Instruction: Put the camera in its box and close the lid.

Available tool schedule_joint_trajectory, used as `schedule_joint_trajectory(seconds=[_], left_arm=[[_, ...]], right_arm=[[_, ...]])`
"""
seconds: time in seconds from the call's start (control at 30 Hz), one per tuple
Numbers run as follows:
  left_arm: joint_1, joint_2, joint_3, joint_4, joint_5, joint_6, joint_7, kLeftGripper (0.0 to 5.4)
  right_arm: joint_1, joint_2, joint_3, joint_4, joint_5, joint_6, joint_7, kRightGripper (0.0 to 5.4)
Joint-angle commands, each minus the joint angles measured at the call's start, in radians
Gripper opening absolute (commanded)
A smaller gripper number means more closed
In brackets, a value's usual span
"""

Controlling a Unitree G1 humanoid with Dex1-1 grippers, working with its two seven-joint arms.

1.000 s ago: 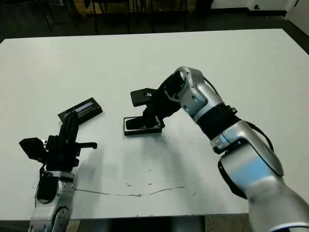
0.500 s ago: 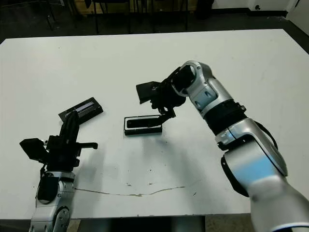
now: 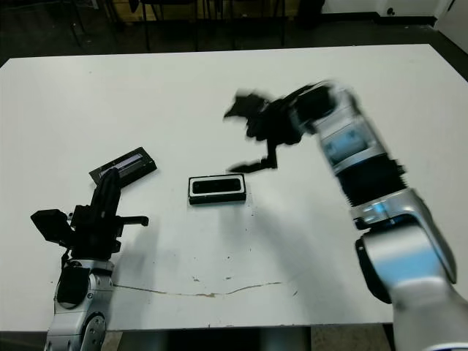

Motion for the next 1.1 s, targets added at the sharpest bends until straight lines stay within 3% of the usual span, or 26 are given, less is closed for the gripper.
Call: schedule_joint_trajectory(seconds=[0.03,0.2,0.37,0.47,0.67,0.8,0.97,1.1], left_arm=[[0.013,0.024,0.007,-0.011,0.005,0.015,-0.005,0.0],[0.025,0.064,0.009,-0.069,0.02,0.011,-0.028,0.0],[0.049,0.132,0.03,-0.173,0.043,0.037,-0.045,0.0],[0.053,0.19,0.067,-0.233,0.038,0.062,-0.067,0.0],[-0.005,0.375,0.174,-0.28,0.013,0.109,-0.172,0.0],[-0.095,0.539,0.224,-0.255,-0.027,0.2,-0.287,0.48],[-0.266,0.706,0.21,-0.103,-0.115,0.311,-0.492,1.4],[-0.409,0.778,0.156,0.082,-0.153,0.341,-0.675,2.14]], right_arm=[[0.15,-0.003,-0.095,-0.144,0.028,0.06,-0.17,5.17],[0.357,0.002,-0.156,-0.32,0.069,0.077,-0.321,4.37],[0.539,-0.006,-0.193,-0.421,0.115,0.02,-0.369,3.44],[0.63,-0.009,-0.226,-0.482,0.146,0.031,-0.401,2.92],[0.713,0.002,-0.282,-0.454,0.246,-0.034,-0.394,1.79],[0.715,0.002,-0.295,-0.415,0.278,-0.053,-0.403,1.06],[0.718,-0.002,-0.284,-0.419,0.271,-0.059,-0.427,0.13],[0.714,-0.003,-0.279,-0.4,0.277,-0.068,-0.426,0.0]])
